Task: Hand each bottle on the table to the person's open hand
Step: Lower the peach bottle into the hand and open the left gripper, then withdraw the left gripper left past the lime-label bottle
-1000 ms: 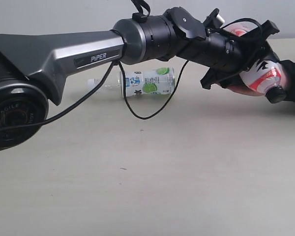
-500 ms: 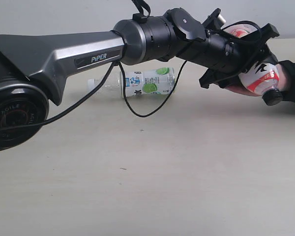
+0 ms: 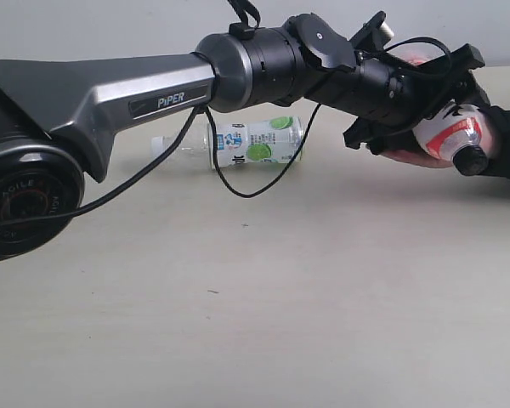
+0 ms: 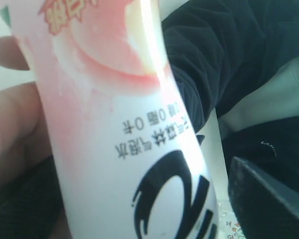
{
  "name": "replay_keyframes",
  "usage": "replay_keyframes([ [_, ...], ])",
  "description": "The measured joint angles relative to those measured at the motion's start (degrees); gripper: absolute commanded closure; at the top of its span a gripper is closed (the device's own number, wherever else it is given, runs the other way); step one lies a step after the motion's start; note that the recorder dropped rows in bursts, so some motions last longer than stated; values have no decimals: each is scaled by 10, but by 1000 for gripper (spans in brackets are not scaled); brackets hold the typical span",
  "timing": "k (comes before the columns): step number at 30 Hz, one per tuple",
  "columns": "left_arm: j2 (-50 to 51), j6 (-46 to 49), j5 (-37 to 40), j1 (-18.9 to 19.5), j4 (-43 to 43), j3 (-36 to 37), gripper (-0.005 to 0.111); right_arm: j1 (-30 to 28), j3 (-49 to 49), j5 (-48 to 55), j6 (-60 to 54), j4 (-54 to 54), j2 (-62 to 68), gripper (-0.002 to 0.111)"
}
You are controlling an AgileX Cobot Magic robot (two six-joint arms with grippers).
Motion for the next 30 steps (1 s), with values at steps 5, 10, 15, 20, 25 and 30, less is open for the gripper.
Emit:
replay_keyframes([
  [5,0,-9,23,7,2,-1,23,0,0,0,0,0,0,108],
  [10,-15,-14,100,37,19,-1,23,0,0,0,0,0,0,108],
  [15,-38,-12,161,53,63,-1,23,0,0,0,0,0,0,108],
  [20,-72,-9,206,54,131,-1,24,0,0,0,0,0,0,108],
  [25,-122,-8,277,54,228,-1,51,0,0,0,0,0,0,108],
  [30,-163,-16,368,54,350,-1,105,0,0,0,0,0,0,108],
])
